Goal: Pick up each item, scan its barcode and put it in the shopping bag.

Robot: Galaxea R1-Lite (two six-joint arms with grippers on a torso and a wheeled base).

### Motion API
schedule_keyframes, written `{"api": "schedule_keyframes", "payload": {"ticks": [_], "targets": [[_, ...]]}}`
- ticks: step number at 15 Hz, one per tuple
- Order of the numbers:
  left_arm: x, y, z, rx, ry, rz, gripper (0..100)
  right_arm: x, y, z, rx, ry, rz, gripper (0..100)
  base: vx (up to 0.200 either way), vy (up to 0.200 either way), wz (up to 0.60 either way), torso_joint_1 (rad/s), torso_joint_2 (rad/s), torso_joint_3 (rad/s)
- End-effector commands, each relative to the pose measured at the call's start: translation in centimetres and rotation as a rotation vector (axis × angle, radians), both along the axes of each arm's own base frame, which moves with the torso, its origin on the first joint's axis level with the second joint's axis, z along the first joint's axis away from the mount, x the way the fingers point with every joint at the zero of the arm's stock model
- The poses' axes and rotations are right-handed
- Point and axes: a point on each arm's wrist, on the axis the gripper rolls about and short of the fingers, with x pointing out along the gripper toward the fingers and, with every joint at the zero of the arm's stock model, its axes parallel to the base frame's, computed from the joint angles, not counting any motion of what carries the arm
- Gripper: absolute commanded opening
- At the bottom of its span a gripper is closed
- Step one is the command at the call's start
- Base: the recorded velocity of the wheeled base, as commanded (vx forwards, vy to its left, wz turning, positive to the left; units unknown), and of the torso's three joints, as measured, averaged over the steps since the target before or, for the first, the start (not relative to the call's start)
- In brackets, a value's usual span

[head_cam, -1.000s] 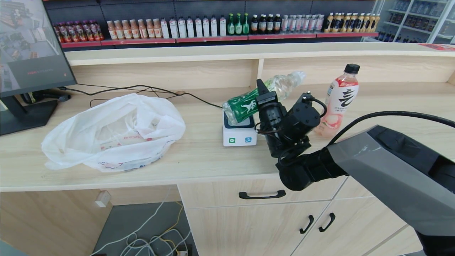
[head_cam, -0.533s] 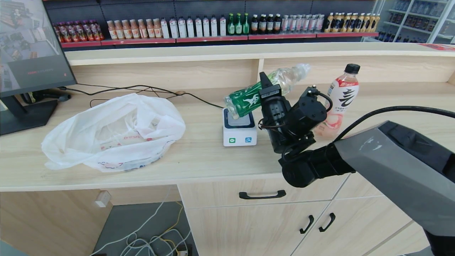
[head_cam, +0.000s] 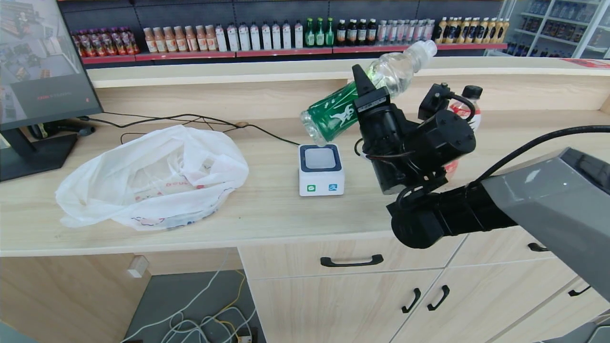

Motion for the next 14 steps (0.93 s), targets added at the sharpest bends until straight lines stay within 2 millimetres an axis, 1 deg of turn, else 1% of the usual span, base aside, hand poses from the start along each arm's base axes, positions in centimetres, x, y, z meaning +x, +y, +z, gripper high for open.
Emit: {"api": "schedule_keyframes", "payload": {"ticks": [1, 3, 4, 5, 6, 7, 9, 11, 12, 14], "targets": [[0.0, 0.0, 0.0, 0.000, 0.000, 0.001, 100, -1.1, -0.2, 1.5, -0.012, -0.062, 0.002, 0, 0.000, 0.000, 0.00, 0.000, 0.00, 0.000], [0.0, 0.0, 0.0, 0.000, 0.000, 0.001, 100, -2.7, -0.6, 3.5, -0.009, -0.103, -0.002, 0, 0.000, 0.000, 0.00, 0.000, 0.00, 0.000], [0.0, 0.0, 0.0, 0.000, 0.000, 0.000, 100, -3.1, -0.7, 3.7, -0.021, -0.103, -0.010, 0, 0.000, 0.000, 0.00, 0.000, 0.00, 0.000], [0.0, 0.0, 0.0, 0.000, 0.000, 0.000, 100, -4.6, -0.7, 3.4, -0.065, -0.088, -0.014, 0, 0.000, 0.000, 0.00, 0.000, 0.00, 0.000], [0.0, 0.0, 0.0, 0.000, 0.000, 0.000, 100, -4.9, -0.6, 3.3, -0.077, -0.082, -0.014, 0, 0.000, 0.000, 0.00, 0.000, 0.00, 0.000], [0.0, 0.0, 0.0, 0.000, 0.000, 0.000, 100, -6.9, -0.2, 3.1, -0.128, -0.069, -0.001, 0, 0.000, 0.000, 0.00, 0.000, 0.00, 0.000], [0.0, 0.0, 0.0, 0.000, 0.000, 0.000, 100, -8.4, 0.6, 3.2, -0.182, -0.085, -0.006, 0, 0.000, 0.000, 0.00, 0.000, 0.00, 0.000], [0.0, 0.0, 0.0, 0.000, 0.000, 0.000, 100, -9.5, 0.7, 3.3, -0.229, -0.099, -0.021, 0, 0.000, 0.000, 0.00, 0.000, 0.00, 0.000], [0.0, 0.0, 0.0, 0.000, 0.000, 0.000, 100, -10.4, 0.1, 3.3, -0.255, -0.098, -0.027, 0, 0.000, 0.000, 0.00, 0.000, 0.00, 0.000], [0.0, 0.0, 0.0, 0.000, 0.000, 0.001, 100, -11.5, -1.4, 2.9, -0.339, -0.102, -0.066, 0, 0.000, 0.000, 0.00, 0.000, 0.00, 0.000]]}}
